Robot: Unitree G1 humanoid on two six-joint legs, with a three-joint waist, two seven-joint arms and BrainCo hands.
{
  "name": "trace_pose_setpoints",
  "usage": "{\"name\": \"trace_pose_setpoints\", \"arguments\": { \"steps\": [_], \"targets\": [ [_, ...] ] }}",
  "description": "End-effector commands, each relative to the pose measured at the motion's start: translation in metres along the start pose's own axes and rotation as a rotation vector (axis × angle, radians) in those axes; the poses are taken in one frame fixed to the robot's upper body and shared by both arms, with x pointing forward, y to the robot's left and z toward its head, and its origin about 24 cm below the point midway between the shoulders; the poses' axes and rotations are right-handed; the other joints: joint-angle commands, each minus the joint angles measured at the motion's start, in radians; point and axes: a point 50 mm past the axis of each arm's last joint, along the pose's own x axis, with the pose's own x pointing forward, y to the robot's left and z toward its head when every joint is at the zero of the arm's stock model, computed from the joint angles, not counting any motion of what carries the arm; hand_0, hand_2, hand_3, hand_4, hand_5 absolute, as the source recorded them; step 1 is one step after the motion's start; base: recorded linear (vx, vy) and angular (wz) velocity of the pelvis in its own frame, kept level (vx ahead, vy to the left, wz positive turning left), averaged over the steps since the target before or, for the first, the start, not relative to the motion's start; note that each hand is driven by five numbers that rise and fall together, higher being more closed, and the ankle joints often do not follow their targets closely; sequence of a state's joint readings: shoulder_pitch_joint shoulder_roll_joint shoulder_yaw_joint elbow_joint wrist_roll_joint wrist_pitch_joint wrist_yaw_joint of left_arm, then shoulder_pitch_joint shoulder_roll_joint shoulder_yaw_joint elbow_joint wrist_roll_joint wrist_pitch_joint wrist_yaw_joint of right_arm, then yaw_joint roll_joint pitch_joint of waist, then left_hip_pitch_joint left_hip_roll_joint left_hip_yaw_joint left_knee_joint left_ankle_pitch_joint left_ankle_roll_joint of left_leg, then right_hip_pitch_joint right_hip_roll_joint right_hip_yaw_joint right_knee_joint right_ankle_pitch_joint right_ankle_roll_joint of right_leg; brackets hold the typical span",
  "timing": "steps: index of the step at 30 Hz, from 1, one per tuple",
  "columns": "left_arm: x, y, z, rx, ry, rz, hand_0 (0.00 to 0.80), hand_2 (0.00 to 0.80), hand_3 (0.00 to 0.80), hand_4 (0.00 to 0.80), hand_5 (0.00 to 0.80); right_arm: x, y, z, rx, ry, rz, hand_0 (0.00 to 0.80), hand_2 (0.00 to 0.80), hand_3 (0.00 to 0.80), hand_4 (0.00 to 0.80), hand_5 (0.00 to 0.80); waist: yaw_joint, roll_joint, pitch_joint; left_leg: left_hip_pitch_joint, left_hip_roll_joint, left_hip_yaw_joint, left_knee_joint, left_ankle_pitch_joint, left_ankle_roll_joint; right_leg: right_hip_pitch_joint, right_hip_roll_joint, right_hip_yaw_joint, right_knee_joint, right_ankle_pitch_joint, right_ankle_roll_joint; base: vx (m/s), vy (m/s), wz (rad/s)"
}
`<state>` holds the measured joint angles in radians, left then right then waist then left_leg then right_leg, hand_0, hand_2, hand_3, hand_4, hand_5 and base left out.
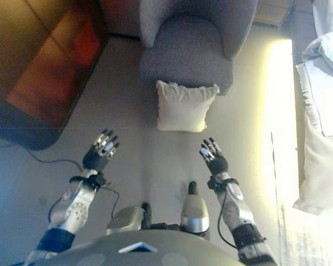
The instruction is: Pick up the cushion and take it to the sofa
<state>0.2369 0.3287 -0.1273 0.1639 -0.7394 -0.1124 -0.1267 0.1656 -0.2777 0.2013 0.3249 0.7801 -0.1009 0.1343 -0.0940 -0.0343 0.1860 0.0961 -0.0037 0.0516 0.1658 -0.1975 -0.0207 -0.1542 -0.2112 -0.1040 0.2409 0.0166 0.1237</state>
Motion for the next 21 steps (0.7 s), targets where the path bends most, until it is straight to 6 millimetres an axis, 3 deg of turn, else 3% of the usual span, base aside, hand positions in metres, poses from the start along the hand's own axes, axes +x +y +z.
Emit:
{"name": "trace_pose_setpoints", "arguments": {
  "steps": [1, 4, 5, 6, 7, 8, 9, 10, 11, 12, 14, 16, 18, 21],
  "targets": [
    [-0.003, 0.002, 0.027, 0.057, -0.105, -0.054, 0.0, 0.0, 0.0, 0.0, 0.0, 0.01, 0.025, 0.009, 0.041, -0.073, 0.107, 0.0, 0.0, 0.0, 0.0, 0.0, -0.011, -0.041, -0.02, 0.06, -0.027, -0.031, 0.034, -0.107, 0.04, -0.159, -0.041, 0.027, -0.242, 0.268, 0.082, 0.357, -0.157, -0.03],
    [-0.004, -0.002, 0.023, 0.021, -0.097, -0.04, 0.0, 0.0, 0.0, 0.0, 0.0, 0.009, 0.026, 0.008, 0.029, -0.051, 0.103, 0.0, 0.0, 0.0, 0.0, 0.0, -0.025, -0.039, -0.045, 0.107, 0.013, -0.033, 0.041, -0.112, 0.014, -0.154, -0.023, 0.037, -0.193, 0.25, 0.085, 0.383, -0.19, 0.1],
    [-0.007, -0.001, 0.019, 0.009, -0.092, -0.021, 0.0, 0.0, 0.0, 0.0, 0.0, 0.009, 0.03, 0.008, 0.016, -0.037, 0.119, 0.0, 0.0, 0.0, 0.0, 0.0, -0.033, -0.029, -0.065, 0.134, 0.054, -0.026, 0.057, -0.055, -0.011, -0.154, 0.0, 0.042, -0.143, 0.224, 0.073, 0.292, -0.156, 0.12],
    [-0.008, -0.001, 0.019, 0.006, -0.092, -0.018, 0.0, 0.0, 0.0, 0.0, 0.0, 0.008, 0.03, 0.008, 0.011, -0.034, 0.124, 0.0, 0.0, 0.0, 0.0, 0.0, -0.035, -0.023, -0.07, 0.14, 0.066, -0.023, 0.06, -0.038, -0.019, -0.154, 0.01, 0.044, -0.134, 0.217, 0.068, 0.3, -0.177, 0.13],
    [-0.009, -0.001, 0.019, -0.002, -0.095, -0.014, 0.0, 0.0, 0.0, 0.0, 0.0, 0.007, 0.031, 0.009, -0.001, -0.029, 0.134, 0.0, 0.0, 0.0, 0.0, 0.0, -0.041, -0.012, -0.083, 0.146, 0.091, -0.023, 0.087, 0.017, -0.038, -0.148, 0.036, 0.051, -0.118, 0.192, 0.049, 0.295, -0.196, 0.08],
    [-0.009, -0.001, 0.02, -0.023, -0.108, -0.011, 0.0, 0.0, 0.0, 0.0, 0.0, 0.007, 0.029, 0.011, -0.016, -0.023, 0.146, 0.0, 0.0, 0.0, 0.0, 0.0, -0.05, -0.004, -0.1, 0.146, 0.12, -0.022, 0.178, 0.129, -0.068, -0.131, 0.072, 0.056, -0.107, 0.162, 0.015, 0.346, -0.235, -0.05],
    [-0.008, -0.003, 0.022, -0.037, -0.118, -0.009, 0.0, 0.0, 0.0, 0.0, 0.0, 0.006, 0.027, 0.013, -0.03, -0.021, 0.149, 0.0, 0.0, 0.0, 0.0, 0.0, -0.048, 0.002, -0.105, 0.119, 0.134, -0.022, 0.28, 0.187, -0.083, -0.104, 0.101, 0.054, -0.107, 0.139, -0.015, 0.288, -0.207, -0.25],
    [-0.008, -0.004, 0.023, -0.042, -0.122, -0.007, 0.0, 0.0, 0.0, 0.0, 0.0, 0.006, 0.026, 0.013, -0.036, -0.02, 0.151, 0.0, 0.0, 0.0, 0.0, 0.0, -0.049, -0.006, -0.109, 0.096, 0.126, -0.028, 0.317, 0.215, -0.085, -0.092, 0.103, 0.058, -0.112, 0.135, -0.027, 0.244, -0.182, -0.54],
    [-0.005, -0.008, 0.024, -0.052, -0.13, -0.009, 0.0, 0.0, 0.0, 0.0, 0.0, 0.007, 0.023, 0.013, -0.047, -0.021, 0.151, 0.0, 0.0, 0.0, 0.0, 0.0, -0.047, -0.018, -0.112, 0.045, 0.112, -0.037, 0.44, 0.243, -0.085, -0.068, 0.112, 0.072, -0.117, 0.126, -0.054, 0.29, -0.211, -0.58],
    [0.001, -0.014, 0.024, -0.061, -0.136, -0.016, 0.0, 0.0, 0.0, 0.0, 0.0, 0.008, 0.022, 0.013, -0.05, -0.024, 0.148, 0.0, 0.0, 0.0, 0.0, 0.0, -0.039, -0.043, -0.11, -0.038, 0.084, -0.044, 0.553, 0.254, -0.067, -0.032, 0.114, 0.089, -0.121, 0.112, -0.08, 0.315, -0.214, -0.59],
    [0.008, -0.021, 0.024, -0.068, -0.138, -0.026, 0.0, 0.0, 0.0, 0.0, 0.0, 0.009, 0.021, 0.012, -0.051, -0.024, 0.139, 0.0, 0.0, 0.0, 0.0, 0.0, -0.026, -0.059, -0.099, -0.145, 0.076, -0.044, 0.63, 0.228, -0.039, 0.012, 0.123, 0.102, -0.119, 0.089, -0.097, 0.229, -0.122, -0.4],
    [0.011, -0.024, 0.027, -0.069, -0.142, -0.032, 0.0, 0.0, 0.0, 0.0, 0.0, 0.01, 0.02, 0.012, -0.05, -0.026, 0.136, 0.0, 0.0, 0.0, 0.0, 0.0, -0.011, -0.058, -0.087, -0.198, 0.079, -0.033, 0.574, 0.218, -0.023, 0.041, 0.138, 0.11, -0.116, 0.064, -0.101, 0.142, -0.014, -0.16],
    [0.013, -0.026, 0.031, -0.065, -0.153, -0.038, 0.0, 0.0, 0.0, 0.0, 0.0, 0.01, 0.02, 0.012, -0.05, -0.03, 0.135, 0.0, 0.0, 0.0, 0.0, 0.0, 0.005, -0.056, -0.075, -0.223, 0.09, -0.009, 0.419, 0.22, -0.011, 0.076, 0.158, 0.115, -0.121, 0.029, -0.098, 0.162, 0.056, -0.05],
    [0.012, -0.024, 0.034, -0.05, -0.165, -0.053, 0.0, 0.0, 0.0, 0.0, 0.0, 0.007, 0.021, 0.014, -0.036, -0.049, 0.142, 0.0, 0.0, 0.0, 0.0, 0.0, 0.045, -0.031, -0.059, -0.272, 0.131, -0.002, 0.108, 0.3, -0.047, 0.137, 0.188, 0.123, -0.142, -0.025, -0.077, 0.18, 0.096, 0.0]
  ]
}}
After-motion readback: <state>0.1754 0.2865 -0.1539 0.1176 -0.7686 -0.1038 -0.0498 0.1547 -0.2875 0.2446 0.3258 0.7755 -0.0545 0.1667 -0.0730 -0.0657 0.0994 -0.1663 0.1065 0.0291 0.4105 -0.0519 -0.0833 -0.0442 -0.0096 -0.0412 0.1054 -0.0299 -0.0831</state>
